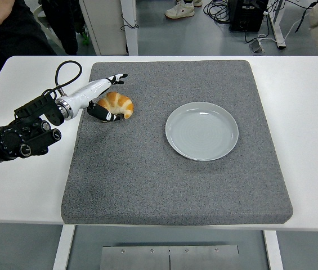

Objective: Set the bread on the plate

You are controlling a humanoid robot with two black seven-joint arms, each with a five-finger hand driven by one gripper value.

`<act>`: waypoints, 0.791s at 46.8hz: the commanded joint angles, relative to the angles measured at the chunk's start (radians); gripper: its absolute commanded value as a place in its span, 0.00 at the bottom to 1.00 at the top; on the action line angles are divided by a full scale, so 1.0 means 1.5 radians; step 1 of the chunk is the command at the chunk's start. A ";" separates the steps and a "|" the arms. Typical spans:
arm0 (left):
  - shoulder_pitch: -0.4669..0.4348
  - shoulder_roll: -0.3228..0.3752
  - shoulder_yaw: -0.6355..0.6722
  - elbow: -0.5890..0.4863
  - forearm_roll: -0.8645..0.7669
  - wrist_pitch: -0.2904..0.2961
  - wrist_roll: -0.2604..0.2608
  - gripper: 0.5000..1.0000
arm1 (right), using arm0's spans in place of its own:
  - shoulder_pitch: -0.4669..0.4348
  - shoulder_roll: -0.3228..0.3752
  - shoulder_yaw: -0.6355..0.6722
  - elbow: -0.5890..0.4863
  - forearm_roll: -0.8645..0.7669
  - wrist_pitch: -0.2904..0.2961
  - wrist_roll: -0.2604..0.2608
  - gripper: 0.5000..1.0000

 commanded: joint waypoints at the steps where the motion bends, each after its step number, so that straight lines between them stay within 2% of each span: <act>1: 0.004 -0.003 -0.001 0.011 -0.003 0.000 0.000 0.78 | 0.000 0.000 -0.001 0.000 0.000 0.000 0.000 1.00; 9: 0.007 -0.026 -0.001 0.049 -0.020 0.000 0.000 0.70 | 0.000 0.000 -0.001 -0.001 -0.001 0.000 0.000 1.00; 21: 0.006 -0.031 0.002 0.053 -0.022 -0.001 0.002 0.51 | 0.000 0.000 -0.002 -0.001 -0.001 0.000 0.000 1.00; 26: 0.006 -0.031 0.004 0.053 -0.022 -0.001 0.003 0.35 | 0.000 0.000 -0.002 -0.001 0.000 -0.001 0.000 1.00; 34: 0.003 -0.028 0.004 0.053 -0.022 -0.002 0.005 0.00 | 0.000 0.000 -0.001 -0.001 -0.001 -0.001 0.000 1.00; 37: 0.001 -0.027 0.004 0.053 -0.022 -0.003 0.007 0.00 | 0.000 0.000 -0.001 -0.001 -0.001 0.000 0.000 1.00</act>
